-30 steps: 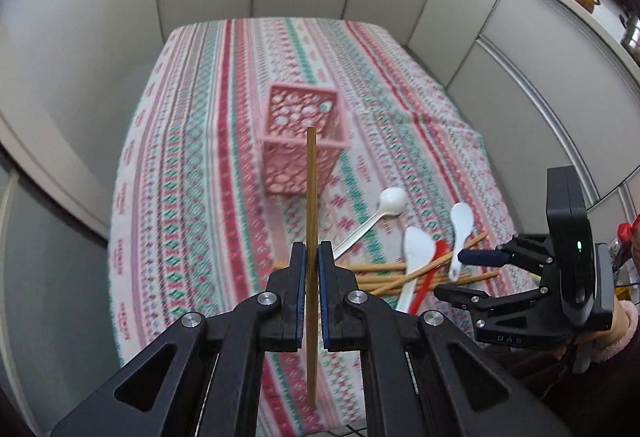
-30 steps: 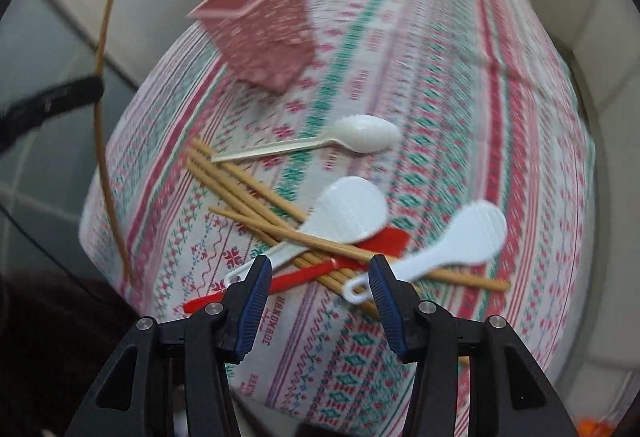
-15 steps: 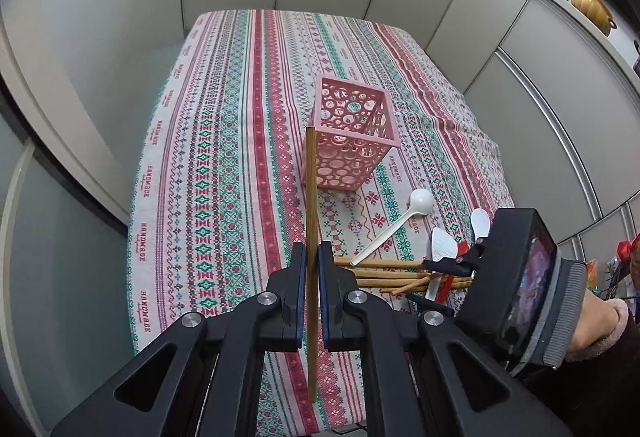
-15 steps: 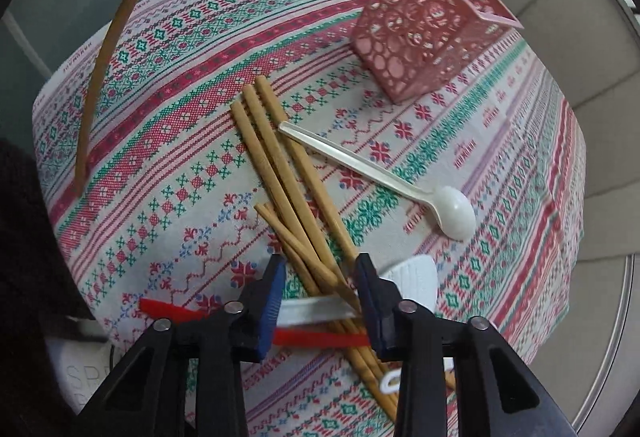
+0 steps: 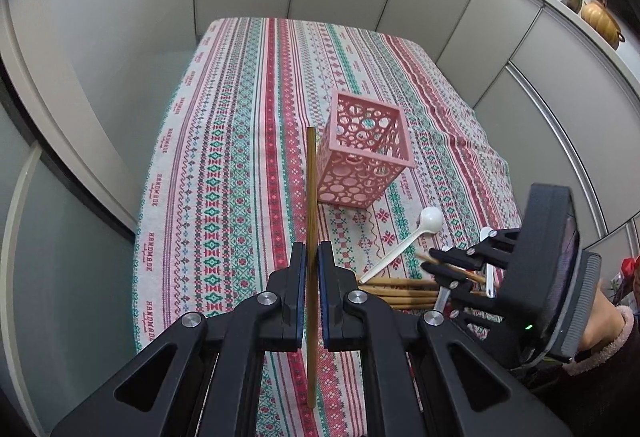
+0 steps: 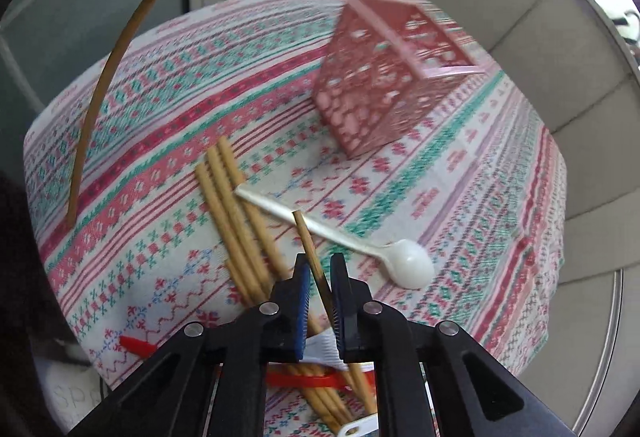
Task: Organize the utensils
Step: 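Lift the chopstick upright with the left gripper while the right gripper grasps another chopstick, then lower both held chopsticks into the pink basket and open both grippers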
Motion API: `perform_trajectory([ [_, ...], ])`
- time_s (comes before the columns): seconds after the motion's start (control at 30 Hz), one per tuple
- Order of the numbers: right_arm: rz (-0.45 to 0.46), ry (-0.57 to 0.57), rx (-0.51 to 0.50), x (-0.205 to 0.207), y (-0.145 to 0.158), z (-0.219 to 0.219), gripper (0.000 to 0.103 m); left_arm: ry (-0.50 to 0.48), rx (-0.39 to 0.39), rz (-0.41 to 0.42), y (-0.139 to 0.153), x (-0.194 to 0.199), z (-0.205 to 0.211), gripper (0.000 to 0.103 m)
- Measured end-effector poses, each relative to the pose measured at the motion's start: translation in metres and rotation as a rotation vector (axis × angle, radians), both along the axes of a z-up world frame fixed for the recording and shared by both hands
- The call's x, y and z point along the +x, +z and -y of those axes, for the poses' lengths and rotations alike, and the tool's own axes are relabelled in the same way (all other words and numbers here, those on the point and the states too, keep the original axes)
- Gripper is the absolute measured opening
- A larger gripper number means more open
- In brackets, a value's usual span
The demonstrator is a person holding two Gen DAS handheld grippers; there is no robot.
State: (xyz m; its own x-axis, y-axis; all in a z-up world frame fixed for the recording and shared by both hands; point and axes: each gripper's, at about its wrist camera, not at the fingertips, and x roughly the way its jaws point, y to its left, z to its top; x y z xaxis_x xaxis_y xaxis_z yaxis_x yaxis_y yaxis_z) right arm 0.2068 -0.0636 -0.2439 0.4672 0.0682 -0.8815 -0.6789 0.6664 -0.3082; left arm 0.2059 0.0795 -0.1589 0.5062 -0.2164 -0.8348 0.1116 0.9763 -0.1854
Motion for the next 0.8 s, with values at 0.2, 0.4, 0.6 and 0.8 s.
perform_trajectory([
  [0.2, 0.101, -0.160, 0.148, 0.020, 0.042, 0.030, 0.008, 0.027, -0.014, 0.048, 0.009, 0.004, -0.001, 0.006],
  [0.4, 0.204, -0.322, 0.314, 0.019, 0.092, 0.060, 0.005, 0.054, -0.025, 0.118, 0.026, 0.002, 0.001, 0.006],
  [0.6, 0.296, -0.419, 0.465, 0.012, 0.132, 0.082, 0.005, 0.088, -0.049, 0.226, 0.054, -0.002, 0.003, 0.006],
  [0.8, 0.399, -0.473, 0.596, 0.000, 0.168, 0.093, 0.005, 0.136, -0.085, 0.349, 0.093, 0.001, 0.006, 0.006],
])
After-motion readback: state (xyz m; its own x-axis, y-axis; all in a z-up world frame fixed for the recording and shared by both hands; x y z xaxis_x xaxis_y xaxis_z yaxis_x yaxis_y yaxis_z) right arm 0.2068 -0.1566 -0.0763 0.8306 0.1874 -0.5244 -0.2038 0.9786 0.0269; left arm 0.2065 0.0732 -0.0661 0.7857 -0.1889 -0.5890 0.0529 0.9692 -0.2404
